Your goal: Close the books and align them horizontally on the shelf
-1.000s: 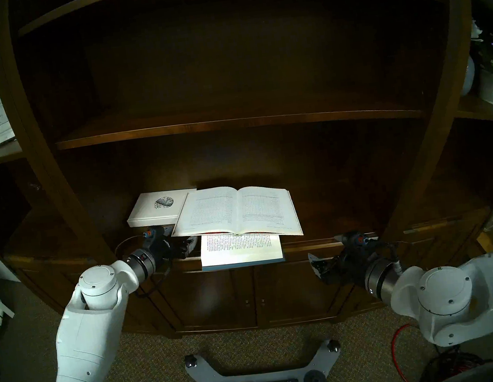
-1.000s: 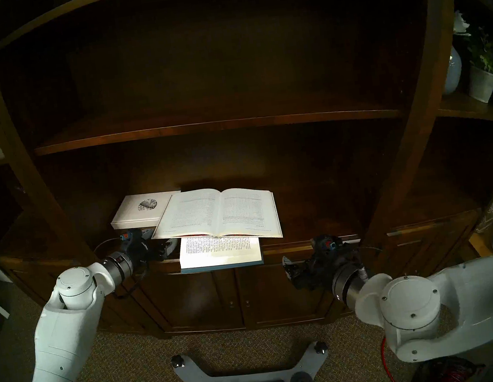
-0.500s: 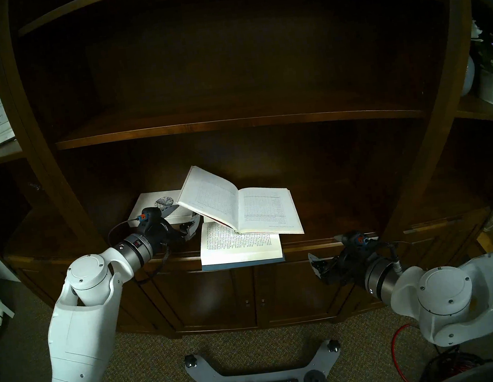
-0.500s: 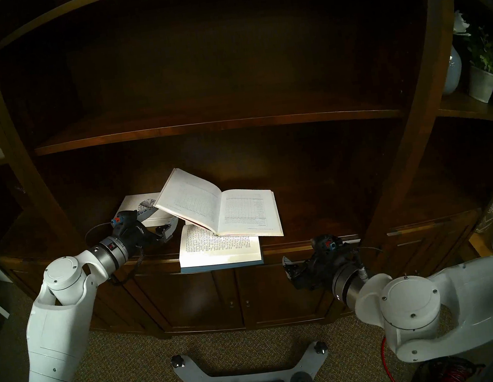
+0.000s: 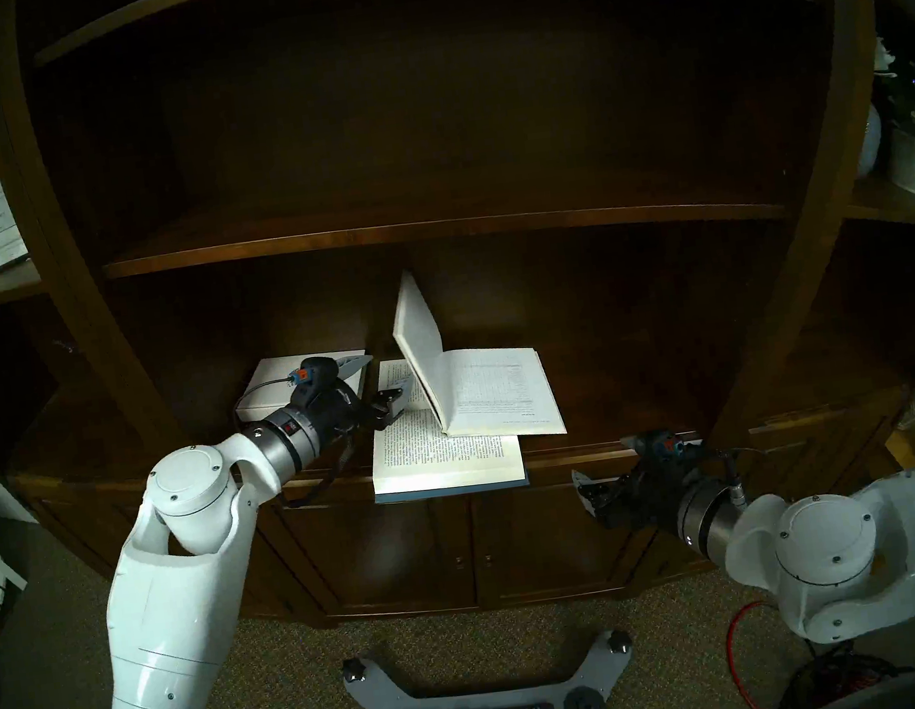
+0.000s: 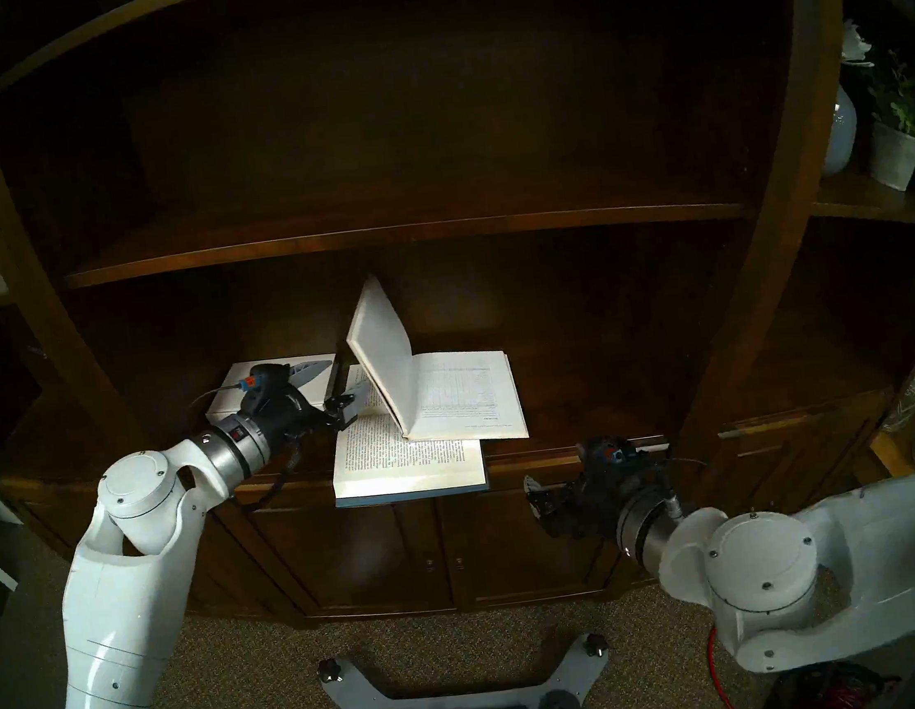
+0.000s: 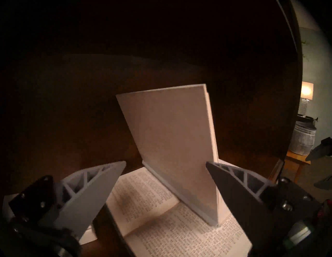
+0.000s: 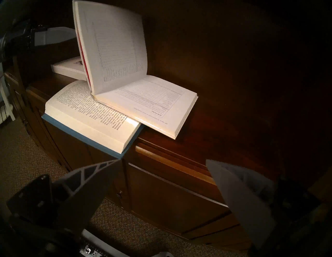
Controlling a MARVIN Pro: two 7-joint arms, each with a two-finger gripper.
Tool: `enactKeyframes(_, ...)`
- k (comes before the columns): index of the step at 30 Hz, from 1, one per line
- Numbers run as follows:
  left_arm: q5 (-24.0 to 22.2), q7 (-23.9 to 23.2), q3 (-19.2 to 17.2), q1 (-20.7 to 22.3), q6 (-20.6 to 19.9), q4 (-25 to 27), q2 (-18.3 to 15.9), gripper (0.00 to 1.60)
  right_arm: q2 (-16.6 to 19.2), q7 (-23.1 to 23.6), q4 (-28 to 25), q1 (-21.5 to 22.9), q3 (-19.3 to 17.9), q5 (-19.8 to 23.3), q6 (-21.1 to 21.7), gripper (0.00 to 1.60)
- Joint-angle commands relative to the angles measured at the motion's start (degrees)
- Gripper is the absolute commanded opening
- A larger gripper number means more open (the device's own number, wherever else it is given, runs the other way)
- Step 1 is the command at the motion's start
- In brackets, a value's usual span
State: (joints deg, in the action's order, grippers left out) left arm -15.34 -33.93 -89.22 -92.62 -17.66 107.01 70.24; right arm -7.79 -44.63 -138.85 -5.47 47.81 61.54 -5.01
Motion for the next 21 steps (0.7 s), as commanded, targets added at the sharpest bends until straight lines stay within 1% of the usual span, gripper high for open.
enactKeyframes(1, 1.5, 1.8, 4.6, 4.8, -1.1, 4.6, 2.9, 1.6, -0.2, 0.0, -0.3, 0.8, -0.8, -0.3, -0.2, 1.6)
enactKeyframes(2, 1.6, 2.6, 3.6, 4.4, -1.8, 4.8, 2.6, 1.6, -0.1, 0.0, -0.3, 0.8, -0.8, -0.3, -0.2, 1.6)
enactKeyframes(3, 1.6, 2.6, 3.6, 4.4, -1.8, 4.8, 2.6, 1.6, -0.1, 0.0, -0.3, 0.8, -0.8, -0.3, -0.2, 1.6)
enactKeyframes(5, 1.0, 2.8, 1.8, 4.0, -2.2, 4.0, 2.1, 1.6, -0.1, 0.0, -0.3, 0.9, -0.8, -0.4, -0.2, 1.6)
enactKeyframes(9, -0.7, 1.9, -2.5, 3.7, -2.1, 1.9, 0.8, 1.6, -0.1, 0.0, -0.3, 0.8, -0.8, -0.3, -0.2, 1.6)
enactKeyframes(10, -1.5, 1.3, -4.6, 3.4, -2.3, 1.1, 0.1, 1.6, -0.1, 0.0, -0.3, 0.8, -0.8, -0.3, -0.2, 1.6)
enactKeyframes(11, -1.5, 1.3, -4.6, 3.4, -2.3, 1.1, 0.1, 1.6, -0.1, 0.0, -0.3, 0.8, -0.8, -0.3, -0.2, 1.6)
enactKeyframes(12, -2.0, 1.1, -5.7, 3.2, -2.3, 0.7, -0.3, 1.6, -0.2, 0.0, -0.3, 0.8, -0.8, -0.3, -0.2, 1.6)
enactKeyframes(18, -5.7, -3.1, -12.0, 1.8, -2.1, -1.8, -3.3, 1.6, -0.2, 0.0, -0.3, 0.8, -0.8, -0.3, -0.2, 1.6)
enactKeyframes(20, -7.5, -5.3, -13.9, 1.4, -2.6, -2.9, -4.2, 1.6, -0.2, 0.0, -0.3, 0.8, -0.8, -0.3, -0.2, 1.6)
enactKeyframes(21, -9.3, -7.9, -15.1, 1.2, -3.0, -3.8, -5.1, 1.6, -0.2, 0.0, -0.3, 0.8, -0.8, -0.3, -0.2, 1.6)
